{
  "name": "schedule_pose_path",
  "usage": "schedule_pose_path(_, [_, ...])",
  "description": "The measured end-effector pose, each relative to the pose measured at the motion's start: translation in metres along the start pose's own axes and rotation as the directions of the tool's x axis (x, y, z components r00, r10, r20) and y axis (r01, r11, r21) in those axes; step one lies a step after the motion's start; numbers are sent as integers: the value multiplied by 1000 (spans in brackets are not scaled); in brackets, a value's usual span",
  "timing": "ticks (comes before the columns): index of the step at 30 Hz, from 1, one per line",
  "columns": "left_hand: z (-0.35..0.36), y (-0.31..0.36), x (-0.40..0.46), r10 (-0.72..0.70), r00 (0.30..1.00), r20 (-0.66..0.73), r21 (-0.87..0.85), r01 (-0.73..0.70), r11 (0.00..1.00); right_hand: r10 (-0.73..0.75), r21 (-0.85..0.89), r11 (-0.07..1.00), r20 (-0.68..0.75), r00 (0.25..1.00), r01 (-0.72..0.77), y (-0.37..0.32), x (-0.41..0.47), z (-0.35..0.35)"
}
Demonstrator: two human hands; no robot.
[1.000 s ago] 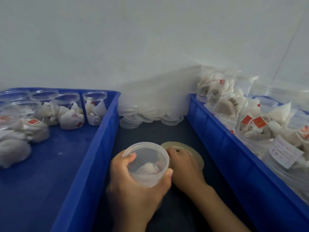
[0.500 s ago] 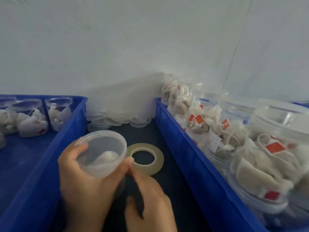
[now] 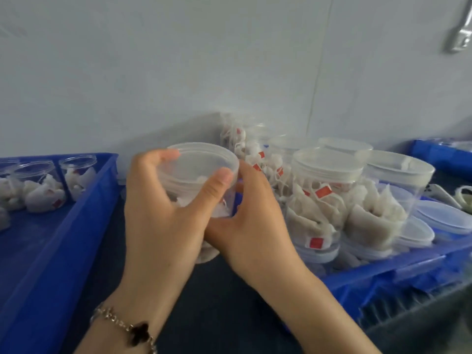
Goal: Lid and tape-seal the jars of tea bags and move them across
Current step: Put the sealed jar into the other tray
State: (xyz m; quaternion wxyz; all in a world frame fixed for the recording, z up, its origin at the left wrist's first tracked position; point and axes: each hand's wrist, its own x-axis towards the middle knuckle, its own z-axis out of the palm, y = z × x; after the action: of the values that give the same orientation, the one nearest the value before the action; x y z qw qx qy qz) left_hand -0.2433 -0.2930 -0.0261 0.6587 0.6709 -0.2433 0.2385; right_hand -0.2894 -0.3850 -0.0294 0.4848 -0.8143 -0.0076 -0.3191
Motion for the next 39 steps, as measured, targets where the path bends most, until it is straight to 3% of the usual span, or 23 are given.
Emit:
schedule_pose_path(3, [4, 24, 1, 33, 999, 8, 9, -33, 999, -21, -38, 999, 26, 999, 22, -17, 5, -20])
schedule_pose_path(7, [15, 64, 8, 154, 982, 113, 36, -159, 987, -31, -63, 998, -45, 999, 29, -36, 22, -59])
schedule_pose_path(13, [44, 123, 78, 368, 895, 254, -8, -378, 926, -203, -344, 931, -206, 957, 124, -98, 83, -138])
schedule_pose_path(16, [73, 133, 124, 392, 862, 321, 20, -420, 907, -211, -394, 913, -246, 946, 101, -108, 117, -164])
schedule_pose_path(22, [149, 102, 186, 284, 834, 473, 131, -386, 913, -114, -553, 832, -250, 961, -45, -57, 186, -194])
schedule_pose_path(26, [197, 61, 198, 155, 800, 580, 216, -335, 917, 53, -609, 776, -199, 979, -166, 2, 217, -210])
schedule_pose_path(31, [238, 25, 191, 18, 670, 742, 304, -360, 882, 242, -694, 675, -111, 964, -250, 61, 227, -219])
schedule_pose_path(35, [250, 10, 186, -109, 576, 810, 367, -354, 860, 395, -630, 697, -59, 917, -341, 89, 220, -215])
schedule_pose_path(39, [251, 1, 179, -169, 510, 843, 419, -426, 802, 477, -657, 688, 88, 875, -309, 107, 211, -208])
